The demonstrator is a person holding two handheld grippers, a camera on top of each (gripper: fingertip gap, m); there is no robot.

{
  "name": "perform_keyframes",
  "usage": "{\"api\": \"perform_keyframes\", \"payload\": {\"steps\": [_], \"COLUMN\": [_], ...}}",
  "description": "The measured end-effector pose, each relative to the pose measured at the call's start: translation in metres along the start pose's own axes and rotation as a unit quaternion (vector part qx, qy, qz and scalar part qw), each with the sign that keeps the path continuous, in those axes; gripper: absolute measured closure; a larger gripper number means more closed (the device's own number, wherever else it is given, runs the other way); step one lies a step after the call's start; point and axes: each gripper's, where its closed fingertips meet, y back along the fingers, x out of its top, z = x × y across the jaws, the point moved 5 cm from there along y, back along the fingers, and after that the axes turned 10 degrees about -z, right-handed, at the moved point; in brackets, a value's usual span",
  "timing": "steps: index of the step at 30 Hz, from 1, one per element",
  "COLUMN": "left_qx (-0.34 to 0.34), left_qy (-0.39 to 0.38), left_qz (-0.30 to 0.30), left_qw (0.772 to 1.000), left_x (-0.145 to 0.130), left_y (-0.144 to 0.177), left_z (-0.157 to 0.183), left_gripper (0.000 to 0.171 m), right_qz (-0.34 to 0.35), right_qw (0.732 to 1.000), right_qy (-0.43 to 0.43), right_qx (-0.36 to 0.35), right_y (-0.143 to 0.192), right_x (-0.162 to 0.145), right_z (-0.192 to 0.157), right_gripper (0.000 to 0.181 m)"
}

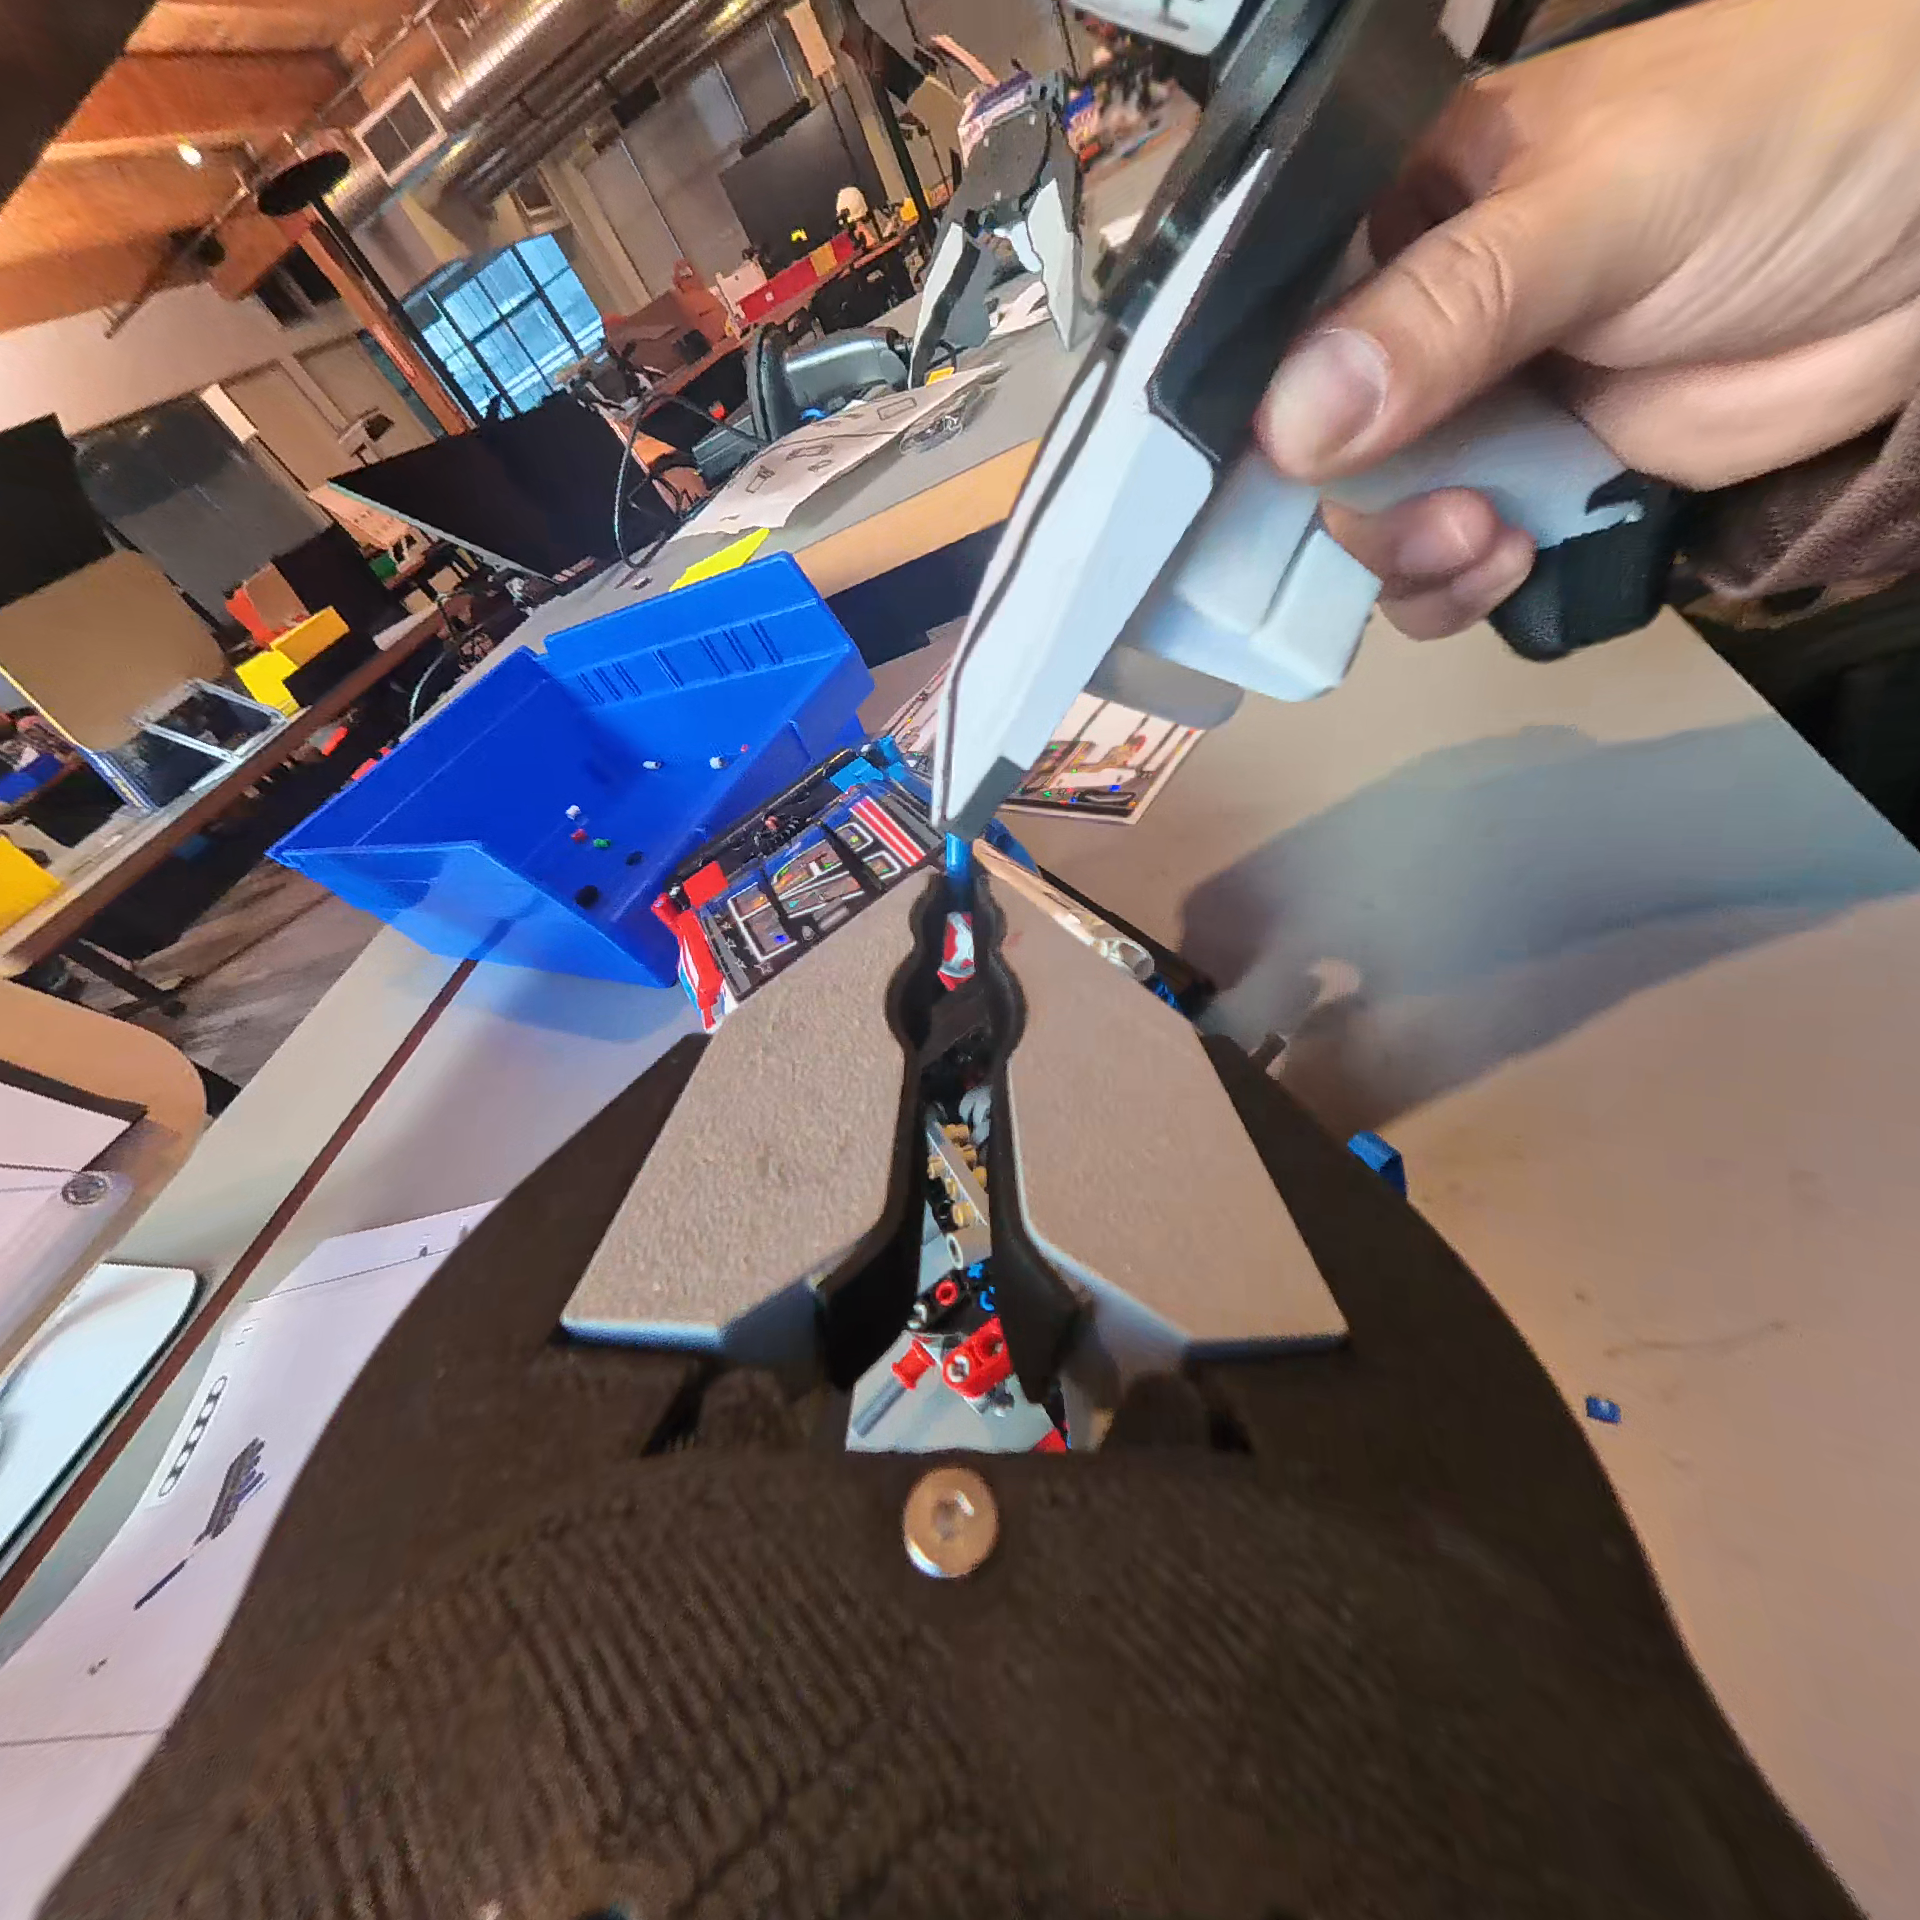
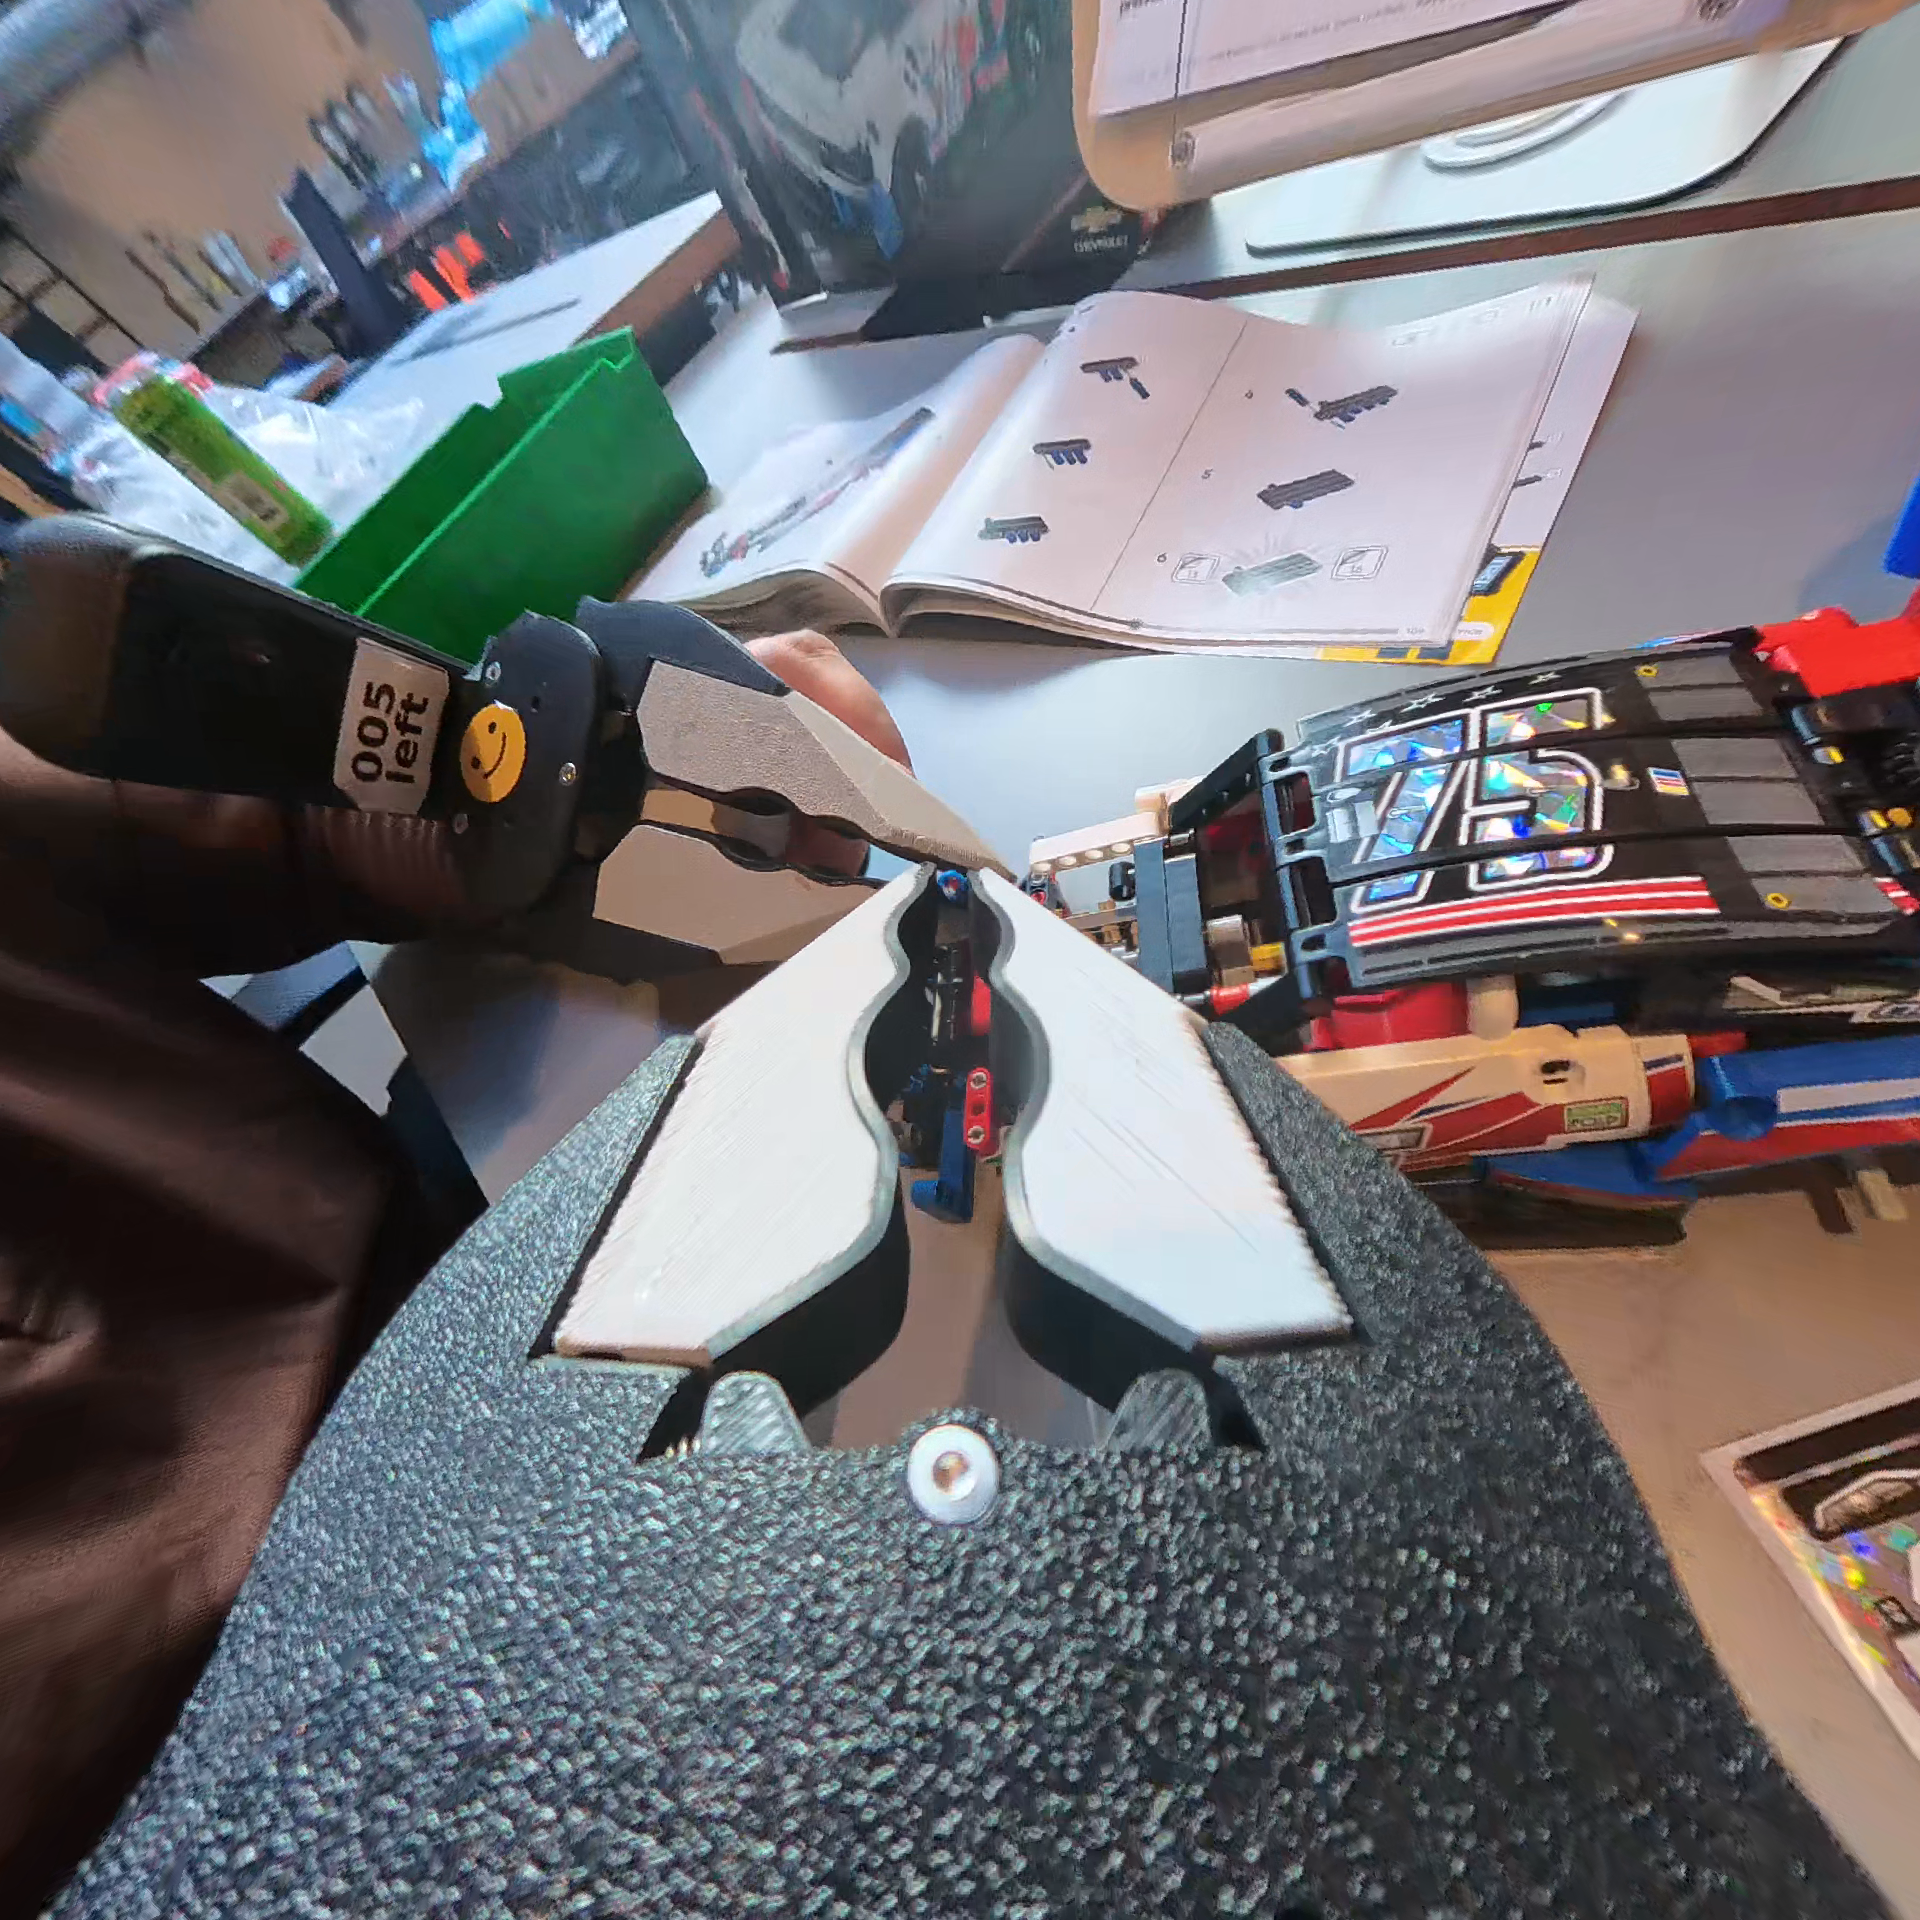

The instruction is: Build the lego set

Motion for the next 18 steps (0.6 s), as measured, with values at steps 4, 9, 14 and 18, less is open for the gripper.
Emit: {"api": "perform_keyframes", "payload": {"steps": [4, 9, 14, 18], "left_qx": [0.002, 0.008, 0.008, 0.008], "left_qy": [-0.011, -0.015, -0.021, -0.021], "left_qz": [0.002, 0.001, 0.002, 0.0], "left_qw": [1.0, 1.0, 1.0, 1.0], "left_x": [0.0007, 0.0002, 0.0004, -0.0001], "left_y": [0.0006, 0.0003, 0.0005, 0.0002], "left_z": [0.0037, 0.0039, 0.0051, 0.0052], "left_gripper": [0.169, 0.169, 0.169, 0.169], "right_qz": [0.008, -0.015, -0.02, -0.025], "right_qw": [1.0, 0.999, 0.997, 0.997], "right_qy": [0.0, 0.04, 0.058, 0.057], "right_qx": [0.007, -0.025, -0.045, -0.047], "right_y": [0.001, 0.0002, 0.0005, 0.0002], "right_x": [-0.0036, -0.0035, -0.0028, -0.0034], "right_z": [-0.0011, -0.0052, -0.0067, -0.0056], "right_gripper": [0.175, 0.17, 0.176, 0.176]}}
